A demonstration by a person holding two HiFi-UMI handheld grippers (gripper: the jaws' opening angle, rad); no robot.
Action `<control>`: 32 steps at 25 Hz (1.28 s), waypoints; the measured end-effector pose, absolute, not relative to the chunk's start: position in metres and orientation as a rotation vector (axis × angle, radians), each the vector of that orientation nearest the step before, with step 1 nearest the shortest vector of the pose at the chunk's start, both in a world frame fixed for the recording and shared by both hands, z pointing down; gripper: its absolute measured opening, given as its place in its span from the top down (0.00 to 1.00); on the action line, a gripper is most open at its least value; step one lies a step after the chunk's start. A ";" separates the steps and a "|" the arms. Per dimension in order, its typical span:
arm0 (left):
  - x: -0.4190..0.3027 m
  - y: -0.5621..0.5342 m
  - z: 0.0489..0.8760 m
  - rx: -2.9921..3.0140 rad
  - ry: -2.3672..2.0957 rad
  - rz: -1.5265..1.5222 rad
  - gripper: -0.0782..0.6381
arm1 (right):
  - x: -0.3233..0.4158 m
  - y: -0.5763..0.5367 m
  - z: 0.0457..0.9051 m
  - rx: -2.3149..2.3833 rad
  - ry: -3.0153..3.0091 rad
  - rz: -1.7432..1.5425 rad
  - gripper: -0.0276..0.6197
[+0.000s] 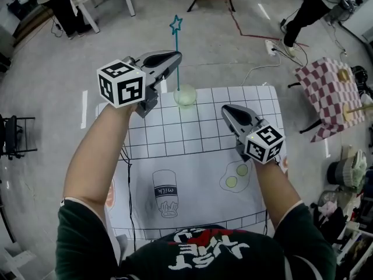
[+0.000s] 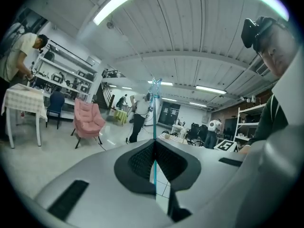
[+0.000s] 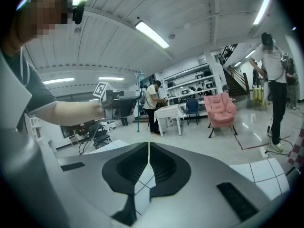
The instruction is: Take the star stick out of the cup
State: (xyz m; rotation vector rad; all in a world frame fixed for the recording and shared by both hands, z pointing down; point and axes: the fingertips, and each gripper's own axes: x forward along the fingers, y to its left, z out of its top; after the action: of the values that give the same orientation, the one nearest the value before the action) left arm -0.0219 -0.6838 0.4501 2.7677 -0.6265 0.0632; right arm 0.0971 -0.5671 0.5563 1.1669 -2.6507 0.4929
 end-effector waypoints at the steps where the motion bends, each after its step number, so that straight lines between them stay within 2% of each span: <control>1: -0.022 -0.681 0.440 2.780 -0.627 0.060 0.88 | 0.097 -0.565 0.549 1.167 -2.654 0.479 0.91; 9: -0.035 -0.646 0.350 2.874 -0.633 0.016 0.88 | 0.095 -0.548 0.474 1.217 -2.685 0.381 0.91; 16: -0.072 -0.602 0.284 2.937 -0.612 -0.012 0.88 | 0.064 -0.514 0.421 1.265 -2.674 0.313 0.91; 23: -0.106 -0.550 0.237 2.977 -0.570 -0.002 0.88 | 0.035 -0.461 0.372 1.323 -2.657 0.288 0.91; 32: -0.139 -0.479 0.210 2.948 -0.702 -0.028 0.88 | 0.048 -0.394 0.334 1.283 -2.679 0.275 0.91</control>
State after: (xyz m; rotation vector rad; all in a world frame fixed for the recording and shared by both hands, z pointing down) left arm -0.1386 -0.4791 0.2096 2.9482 -0.7018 -0.0276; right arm 0.0482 -0.3942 0.3338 1.2829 -2.6794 0.2752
